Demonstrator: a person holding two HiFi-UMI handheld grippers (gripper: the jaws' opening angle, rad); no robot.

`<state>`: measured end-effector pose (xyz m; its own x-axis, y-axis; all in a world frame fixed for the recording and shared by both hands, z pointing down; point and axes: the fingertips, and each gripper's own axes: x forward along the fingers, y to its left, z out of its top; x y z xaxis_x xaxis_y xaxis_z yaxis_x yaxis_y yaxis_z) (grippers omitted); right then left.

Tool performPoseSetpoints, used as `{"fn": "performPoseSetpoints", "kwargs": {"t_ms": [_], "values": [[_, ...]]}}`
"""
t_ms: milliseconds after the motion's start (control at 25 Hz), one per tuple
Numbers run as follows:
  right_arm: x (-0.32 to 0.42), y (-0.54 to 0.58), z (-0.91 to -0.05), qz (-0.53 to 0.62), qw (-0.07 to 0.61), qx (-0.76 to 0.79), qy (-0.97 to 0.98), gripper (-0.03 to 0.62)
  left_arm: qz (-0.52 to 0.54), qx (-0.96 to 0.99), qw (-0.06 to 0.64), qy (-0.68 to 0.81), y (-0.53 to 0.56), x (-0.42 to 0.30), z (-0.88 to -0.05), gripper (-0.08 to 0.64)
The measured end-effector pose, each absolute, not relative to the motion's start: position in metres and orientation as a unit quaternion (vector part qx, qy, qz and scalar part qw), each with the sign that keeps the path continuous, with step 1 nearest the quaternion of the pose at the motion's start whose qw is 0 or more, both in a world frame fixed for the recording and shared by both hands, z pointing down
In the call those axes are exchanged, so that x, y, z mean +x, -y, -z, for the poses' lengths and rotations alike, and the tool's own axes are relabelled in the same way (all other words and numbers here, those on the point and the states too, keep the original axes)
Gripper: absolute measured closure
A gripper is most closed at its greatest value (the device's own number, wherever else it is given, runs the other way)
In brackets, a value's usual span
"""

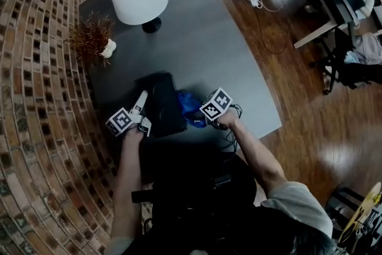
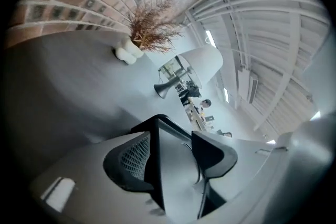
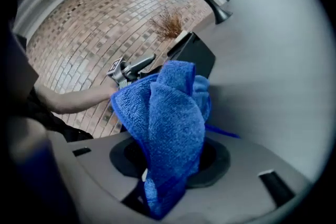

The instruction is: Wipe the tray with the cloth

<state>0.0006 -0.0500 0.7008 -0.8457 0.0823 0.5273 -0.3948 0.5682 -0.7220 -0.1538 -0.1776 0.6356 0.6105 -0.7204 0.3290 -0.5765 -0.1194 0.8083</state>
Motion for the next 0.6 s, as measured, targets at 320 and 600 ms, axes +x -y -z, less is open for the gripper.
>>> {"fn": "performPoseSetpoints", "kwargs": {"t_ms": [320, 600], "values": [[0.031, 0.205, -0.678, -0.105, 0.412, 0.262, 0.866, 0.417, 0.001, 0.763, 0.469, 0.444, 0.081, -0.162, -0.61, 0.35], [0.006, 0.17, -0.687, 0.088, 0.528, 0.086, 0.84, 0.417, 0.0, 0.736, 0.525, 0.426, -0.01, -0.137, -0.635, 0.348]]}}
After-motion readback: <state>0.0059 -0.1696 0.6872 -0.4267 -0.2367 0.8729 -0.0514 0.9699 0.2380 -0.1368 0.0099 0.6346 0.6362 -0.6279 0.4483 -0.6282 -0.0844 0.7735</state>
